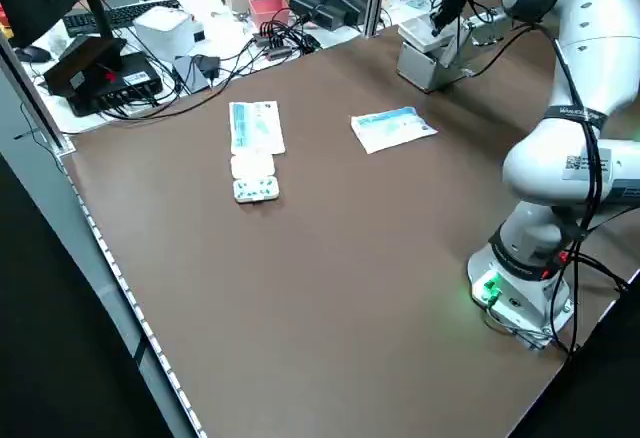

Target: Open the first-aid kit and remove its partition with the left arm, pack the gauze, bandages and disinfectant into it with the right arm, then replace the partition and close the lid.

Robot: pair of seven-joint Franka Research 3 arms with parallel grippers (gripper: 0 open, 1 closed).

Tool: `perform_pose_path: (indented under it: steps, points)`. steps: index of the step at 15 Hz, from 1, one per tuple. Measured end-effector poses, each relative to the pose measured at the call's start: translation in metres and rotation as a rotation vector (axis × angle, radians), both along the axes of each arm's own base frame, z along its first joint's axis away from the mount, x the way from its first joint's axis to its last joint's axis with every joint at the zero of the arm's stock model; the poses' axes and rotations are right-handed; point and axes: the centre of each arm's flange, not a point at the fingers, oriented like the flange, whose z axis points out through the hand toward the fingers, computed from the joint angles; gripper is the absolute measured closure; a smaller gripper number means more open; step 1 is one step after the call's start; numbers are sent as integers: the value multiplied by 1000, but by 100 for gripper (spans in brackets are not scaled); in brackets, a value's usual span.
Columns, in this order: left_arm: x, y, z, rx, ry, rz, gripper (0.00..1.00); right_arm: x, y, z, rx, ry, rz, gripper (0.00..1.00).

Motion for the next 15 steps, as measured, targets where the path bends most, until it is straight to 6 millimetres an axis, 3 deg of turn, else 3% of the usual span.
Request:
perform_pose_path:
  steps: [15]
  points:
    - [-13,-15,5,3,31,18,97,0,-2,0,0,0,-1,1]
